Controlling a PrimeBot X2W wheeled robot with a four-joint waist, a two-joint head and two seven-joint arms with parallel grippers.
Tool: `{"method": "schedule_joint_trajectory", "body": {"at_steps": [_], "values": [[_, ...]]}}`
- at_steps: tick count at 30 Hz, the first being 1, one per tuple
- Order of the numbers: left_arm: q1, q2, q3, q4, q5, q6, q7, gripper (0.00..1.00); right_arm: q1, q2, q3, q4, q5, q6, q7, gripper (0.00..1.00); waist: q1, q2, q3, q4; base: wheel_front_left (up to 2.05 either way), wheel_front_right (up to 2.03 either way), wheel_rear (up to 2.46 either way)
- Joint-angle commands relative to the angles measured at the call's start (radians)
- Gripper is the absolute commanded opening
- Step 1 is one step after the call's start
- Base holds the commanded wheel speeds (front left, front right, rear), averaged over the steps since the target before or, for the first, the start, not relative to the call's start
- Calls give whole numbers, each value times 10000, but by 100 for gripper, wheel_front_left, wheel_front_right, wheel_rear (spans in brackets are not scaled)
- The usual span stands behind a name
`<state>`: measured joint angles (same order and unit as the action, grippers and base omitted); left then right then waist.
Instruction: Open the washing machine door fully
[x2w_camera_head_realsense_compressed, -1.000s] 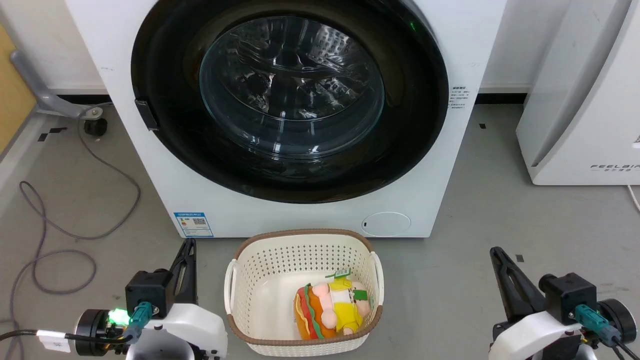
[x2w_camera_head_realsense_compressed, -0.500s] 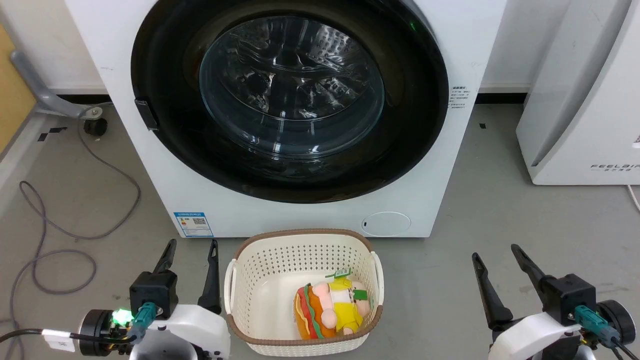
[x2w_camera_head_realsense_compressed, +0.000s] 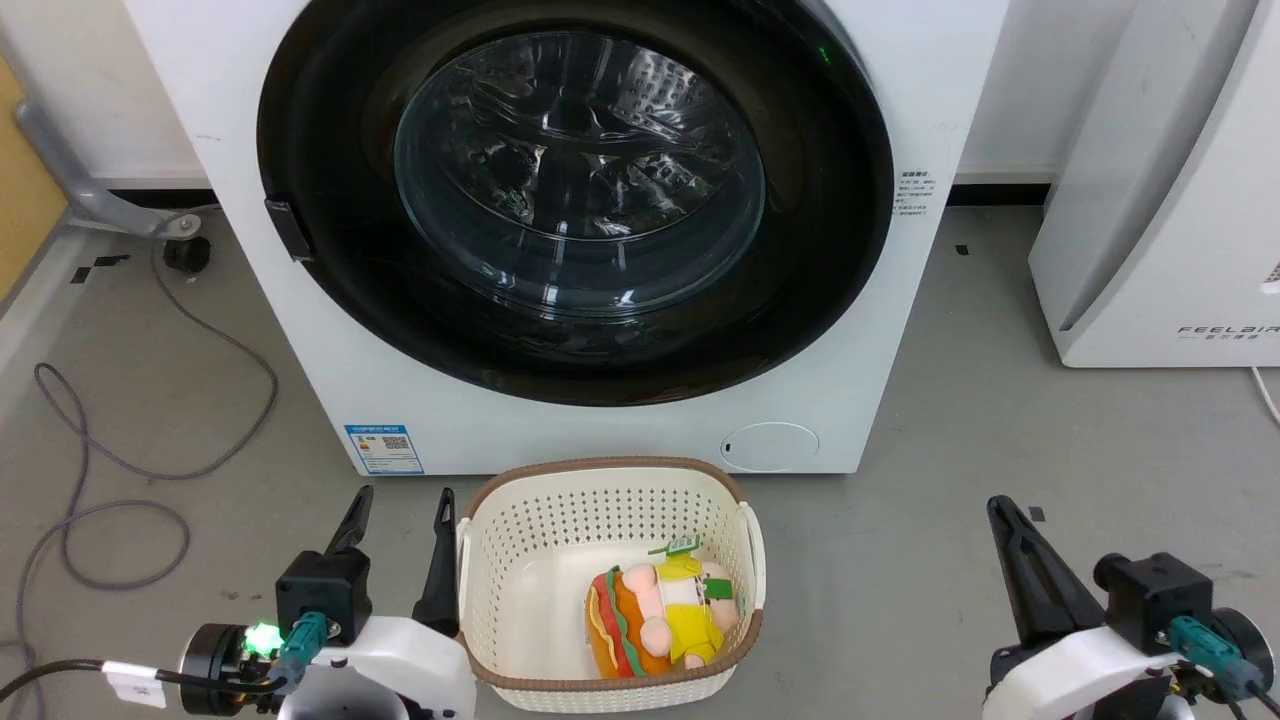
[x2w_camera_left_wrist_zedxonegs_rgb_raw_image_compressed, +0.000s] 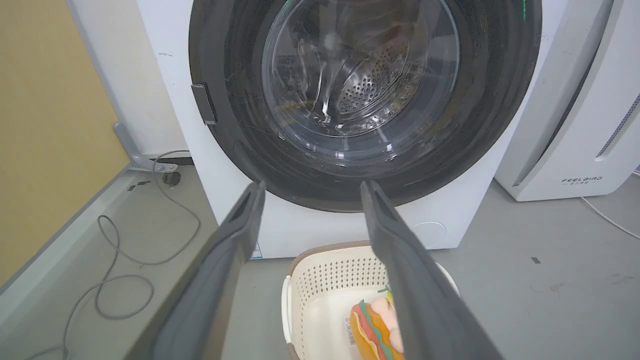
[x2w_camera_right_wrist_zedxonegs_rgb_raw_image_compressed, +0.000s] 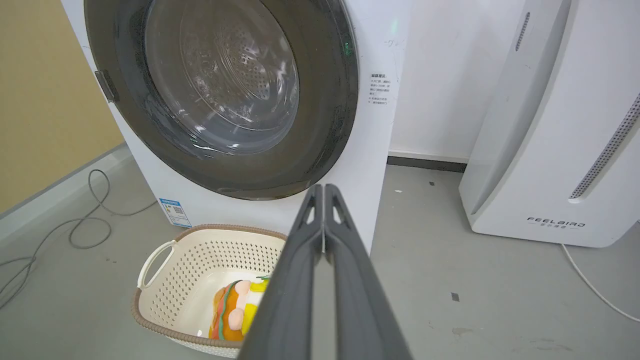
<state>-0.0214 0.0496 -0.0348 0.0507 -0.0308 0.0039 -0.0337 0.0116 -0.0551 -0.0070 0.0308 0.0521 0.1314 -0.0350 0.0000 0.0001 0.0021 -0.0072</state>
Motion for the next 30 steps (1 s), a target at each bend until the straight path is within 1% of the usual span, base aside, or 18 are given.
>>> {"method": "schedule_joint_trajectory", "body": {"at_steps": [1, 11, 12, 19, 24, 30], "values": [[-160, 4, -70, 86, -63, -54, -113, 100, -78, 8, -72, 71, 297, -1, -101, 0, 0, -1, 1, -4, 0, 0, 0], [-242, 4, -234, 300, -218, -60, -321, 100, -437, 12, -371, 397, 2832, -2, -309, 0, 0, -1, 18, -42, 0, 0, 0], [-242, 4, -234, 300, -218, -60, -321, 100, -437, 12, -371, 397, 2832, -2, -309, 0, 0, -1, 18, -42, 0, 0, 0], [-381, 5, -348, 423, -338, -65, -489, 100, -1109, 15, -645, 755, 4546, -2, -476, 0, 0, -1, 187, -59, 0, 0, 0], [-562, 5, -414, 458, -388, -66, -593, 100, -1772, -122, -835, 1111, 5297, -3, -541, 0, 0, -1, 425, -29, 0, 0, 0], [-793, 5, -504, 430, -445, -42, -719, 100, -2840, -514, -955, 1697, 6094, -3, -479, 0, 0, -1, 797, 4, 0, 0, 0]]}}
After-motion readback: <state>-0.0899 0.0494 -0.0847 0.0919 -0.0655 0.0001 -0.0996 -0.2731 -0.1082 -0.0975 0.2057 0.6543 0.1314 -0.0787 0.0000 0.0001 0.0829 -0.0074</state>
